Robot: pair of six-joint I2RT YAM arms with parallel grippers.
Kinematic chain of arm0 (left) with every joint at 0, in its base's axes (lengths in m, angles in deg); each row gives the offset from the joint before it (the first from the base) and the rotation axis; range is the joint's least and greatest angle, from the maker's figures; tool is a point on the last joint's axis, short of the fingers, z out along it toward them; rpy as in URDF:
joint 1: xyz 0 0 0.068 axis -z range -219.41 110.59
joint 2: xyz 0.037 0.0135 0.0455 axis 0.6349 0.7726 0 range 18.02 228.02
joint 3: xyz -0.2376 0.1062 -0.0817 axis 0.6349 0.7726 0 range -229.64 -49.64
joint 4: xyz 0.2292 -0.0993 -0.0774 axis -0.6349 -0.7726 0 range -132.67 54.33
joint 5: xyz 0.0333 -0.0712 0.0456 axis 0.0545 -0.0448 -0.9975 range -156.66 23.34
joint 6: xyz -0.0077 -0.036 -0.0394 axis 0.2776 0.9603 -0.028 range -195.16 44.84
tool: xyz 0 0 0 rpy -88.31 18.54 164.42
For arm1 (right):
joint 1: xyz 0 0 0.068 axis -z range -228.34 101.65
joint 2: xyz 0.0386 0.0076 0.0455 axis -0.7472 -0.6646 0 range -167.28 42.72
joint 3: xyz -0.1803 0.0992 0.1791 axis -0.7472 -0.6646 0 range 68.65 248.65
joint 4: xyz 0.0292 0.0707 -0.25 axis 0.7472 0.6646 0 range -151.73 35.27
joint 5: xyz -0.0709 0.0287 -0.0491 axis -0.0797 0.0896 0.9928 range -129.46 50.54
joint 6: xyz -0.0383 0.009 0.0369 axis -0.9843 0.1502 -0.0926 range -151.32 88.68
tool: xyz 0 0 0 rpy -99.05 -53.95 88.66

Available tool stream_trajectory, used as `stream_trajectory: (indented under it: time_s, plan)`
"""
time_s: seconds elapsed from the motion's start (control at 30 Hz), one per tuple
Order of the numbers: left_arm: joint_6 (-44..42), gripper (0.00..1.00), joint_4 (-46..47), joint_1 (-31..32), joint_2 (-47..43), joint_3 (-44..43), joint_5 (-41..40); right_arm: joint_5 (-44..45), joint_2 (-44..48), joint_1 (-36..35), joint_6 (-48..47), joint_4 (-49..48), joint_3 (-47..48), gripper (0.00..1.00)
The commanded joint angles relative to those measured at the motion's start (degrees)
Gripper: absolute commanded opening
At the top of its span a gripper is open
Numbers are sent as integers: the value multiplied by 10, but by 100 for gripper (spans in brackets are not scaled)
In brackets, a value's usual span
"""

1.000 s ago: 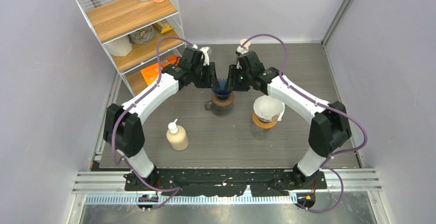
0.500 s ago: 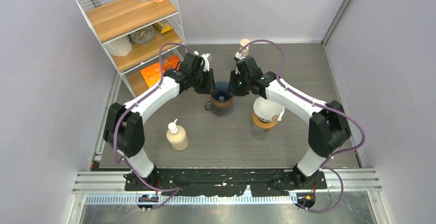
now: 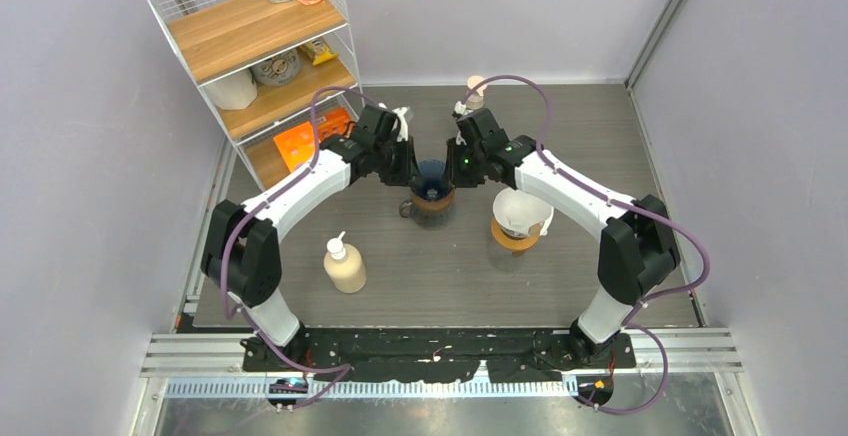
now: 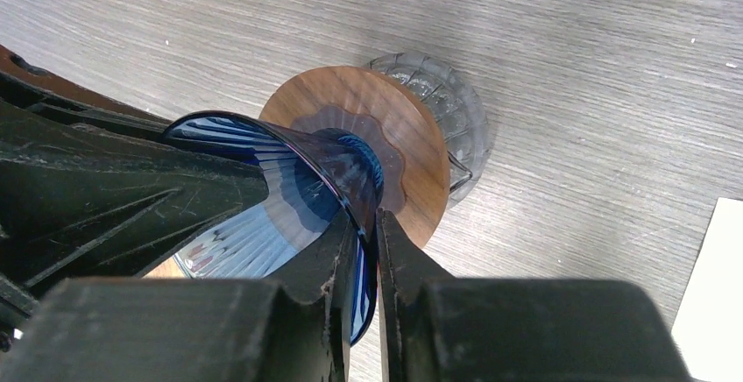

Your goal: Place the coffee filter in the dripper

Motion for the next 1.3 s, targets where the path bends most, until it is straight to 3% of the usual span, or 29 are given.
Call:
stream_trajectory:
  time_s: [0.0, 0.27, 0.9, 1.27]
  plan:
    - [4, 0, -49, -2, 10, -25, -10, -19, -25, -4, -40, 80, 32, 5]
    - [17, 0, -116, 12, 29, -44, -87, -16, -72, -5, -52, 125, 53, 5]
    - [36, 0, -108, 13, 73, 16, -106, 29, -124, -6, -82, 169, 29, 5]
    - [35, 0, -110, 13, 76, 25, -115, 47, -137, -7, -71, 144, -12, 5]
